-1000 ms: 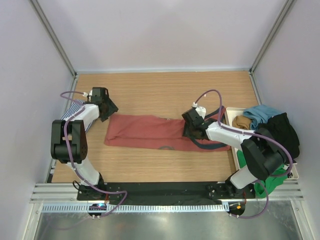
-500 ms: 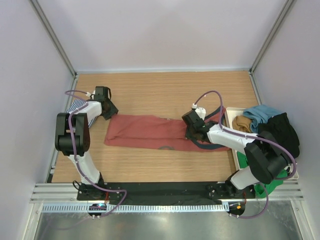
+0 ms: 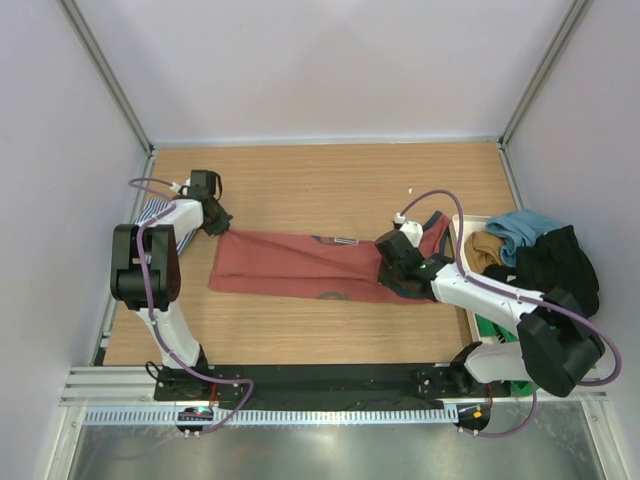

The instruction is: Fold and stack the tank tops

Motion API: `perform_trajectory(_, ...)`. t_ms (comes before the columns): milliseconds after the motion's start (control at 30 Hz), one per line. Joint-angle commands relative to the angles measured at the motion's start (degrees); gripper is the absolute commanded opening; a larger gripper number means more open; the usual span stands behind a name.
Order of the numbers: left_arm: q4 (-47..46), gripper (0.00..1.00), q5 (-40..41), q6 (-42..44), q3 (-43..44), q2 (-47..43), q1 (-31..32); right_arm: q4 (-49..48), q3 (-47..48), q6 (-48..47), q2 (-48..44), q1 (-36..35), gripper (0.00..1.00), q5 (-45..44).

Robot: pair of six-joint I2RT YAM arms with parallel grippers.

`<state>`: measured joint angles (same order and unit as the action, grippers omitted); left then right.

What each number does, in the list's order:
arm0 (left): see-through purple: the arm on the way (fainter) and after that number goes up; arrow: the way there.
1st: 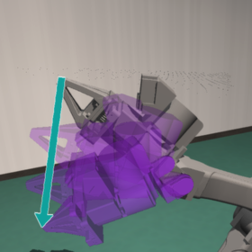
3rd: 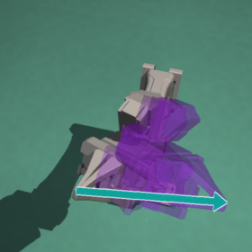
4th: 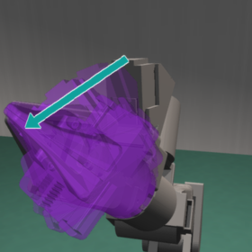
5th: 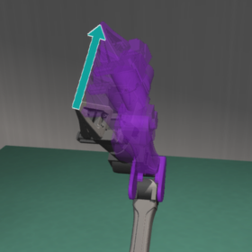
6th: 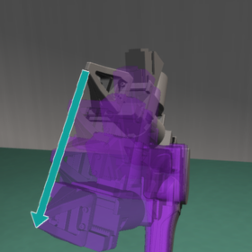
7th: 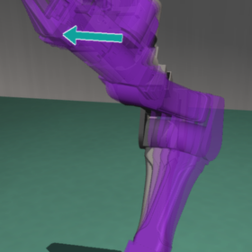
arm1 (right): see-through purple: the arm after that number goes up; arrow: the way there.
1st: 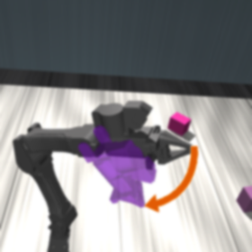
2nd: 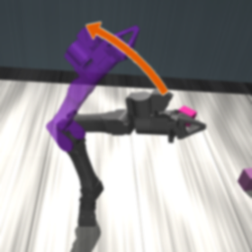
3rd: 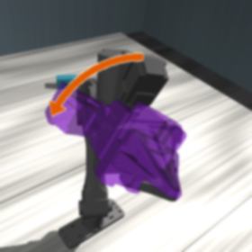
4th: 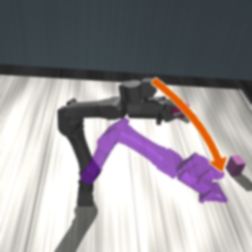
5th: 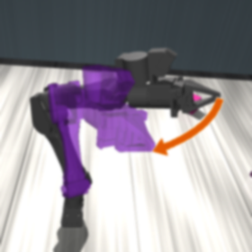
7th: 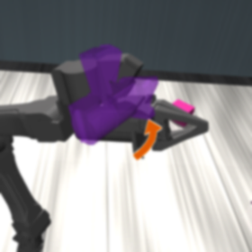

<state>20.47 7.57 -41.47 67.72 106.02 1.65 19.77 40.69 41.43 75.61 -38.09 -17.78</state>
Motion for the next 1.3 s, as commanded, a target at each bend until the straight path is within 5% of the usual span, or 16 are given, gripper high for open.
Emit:
perform_trajectory(0, 0.89, 0.0, 2.62, 0.87, 2.32, -1.08, -1.12, -0.08, -3.68, 2.34, -2.84, -0.67, 0.08, 0.55)
perform_trajectory(133, 1.15, 0.05, 1.84, 1.13, 3.81, 0.23, -1.12, -2.37, -6.76, 2.87, -1.35, -1.29, 0.43, 1.87)
perform_trajectory(300, 3.09, 0.21, 0.86, 2.27, 5.67, 1.39, -1.12, -0.18, -5.8, 2.17, -3.01, -1.73, 0.45, -0.06)
perform_trajectory(467, 1.95, 0.56, 1.22, 1.93, 1.89, -4.57, -1.12, 3.43, -0.97, -0.46, -4.95, -1.64, 0.46, -3.66)
perform_trajectory(533, 1.68, 0.6, 1.3, 1.57, 0.14, -6.43, -1.12, 4.31, 1.48, -1.26, -4.16, -1.73, 0.46, -4.19)
perform_trajectory(933, -2.09, 0.64, -3.08, -2.38, -16.99, -23.13, -1.03, -0.69, 8.61, -6.01, 5.59, 5.65, 0.54, -1.83)
perform_trajectory(1267, -4.3, 0.64, -3.98, -0.98, -14.82, -17.43, -1.03, -2.37, 16.09, -11.89, 13.85, 7.94, 0.58, 1.52)
